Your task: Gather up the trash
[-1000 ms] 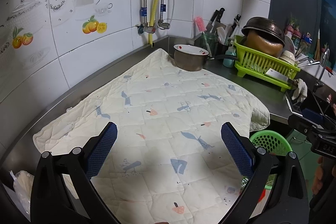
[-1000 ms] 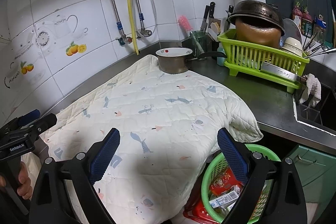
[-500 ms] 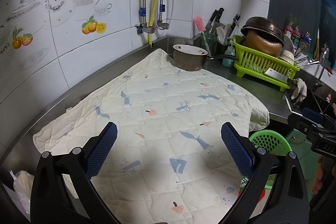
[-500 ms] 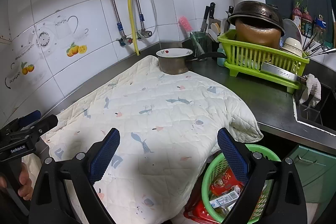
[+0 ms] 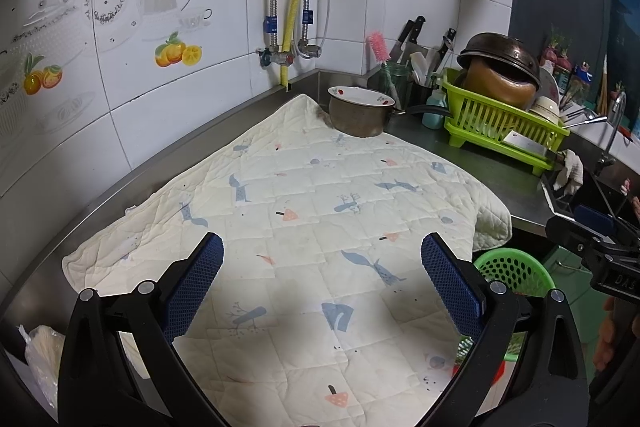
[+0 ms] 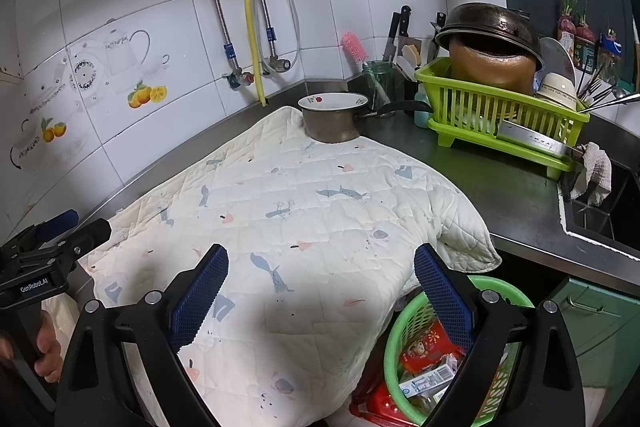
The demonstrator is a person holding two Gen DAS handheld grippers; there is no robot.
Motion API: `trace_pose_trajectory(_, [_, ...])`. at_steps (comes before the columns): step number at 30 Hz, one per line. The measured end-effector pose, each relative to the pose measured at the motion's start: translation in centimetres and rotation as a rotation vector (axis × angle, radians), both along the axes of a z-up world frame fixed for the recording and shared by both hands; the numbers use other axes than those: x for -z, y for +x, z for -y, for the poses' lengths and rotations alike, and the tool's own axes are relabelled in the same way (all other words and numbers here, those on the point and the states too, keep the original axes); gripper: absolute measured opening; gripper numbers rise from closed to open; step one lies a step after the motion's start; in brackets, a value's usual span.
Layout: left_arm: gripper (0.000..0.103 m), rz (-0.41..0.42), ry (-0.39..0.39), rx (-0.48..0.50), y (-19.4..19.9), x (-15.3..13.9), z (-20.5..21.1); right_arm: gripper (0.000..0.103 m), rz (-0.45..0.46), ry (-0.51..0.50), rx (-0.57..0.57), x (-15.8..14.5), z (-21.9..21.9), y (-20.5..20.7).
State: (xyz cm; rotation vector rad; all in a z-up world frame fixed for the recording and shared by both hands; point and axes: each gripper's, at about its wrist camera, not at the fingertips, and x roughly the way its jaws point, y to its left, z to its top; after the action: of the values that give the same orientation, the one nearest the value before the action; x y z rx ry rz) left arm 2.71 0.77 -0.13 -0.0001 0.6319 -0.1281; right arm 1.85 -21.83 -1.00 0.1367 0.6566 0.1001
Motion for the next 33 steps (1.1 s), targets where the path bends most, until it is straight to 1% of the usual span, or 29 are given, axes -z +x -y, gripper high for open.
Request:
trace_pose_trajectory(23, [0.098, 0.006, 0.004, 0.003, -0.07, -0.05, 0.10, 0.091, 0.003, 0.001, -0.010, -0.01, -0.48, -0.13])
trace_pose_trajectory(28, [0.098, 0.004, -0.006, 0.005, -0.15, -0.03, 0.17, 0.091, 0.003, -0.001, -0.009, -0.02, -0.46, -0.11])
trace_pose_trajectory(33, [0.098, 0.020, 0.000, 0.006, -0.40, -0.17, 0.33, 0.091, 0.006, 0.001, -0.009, -0.09, -0.49, -0.19])
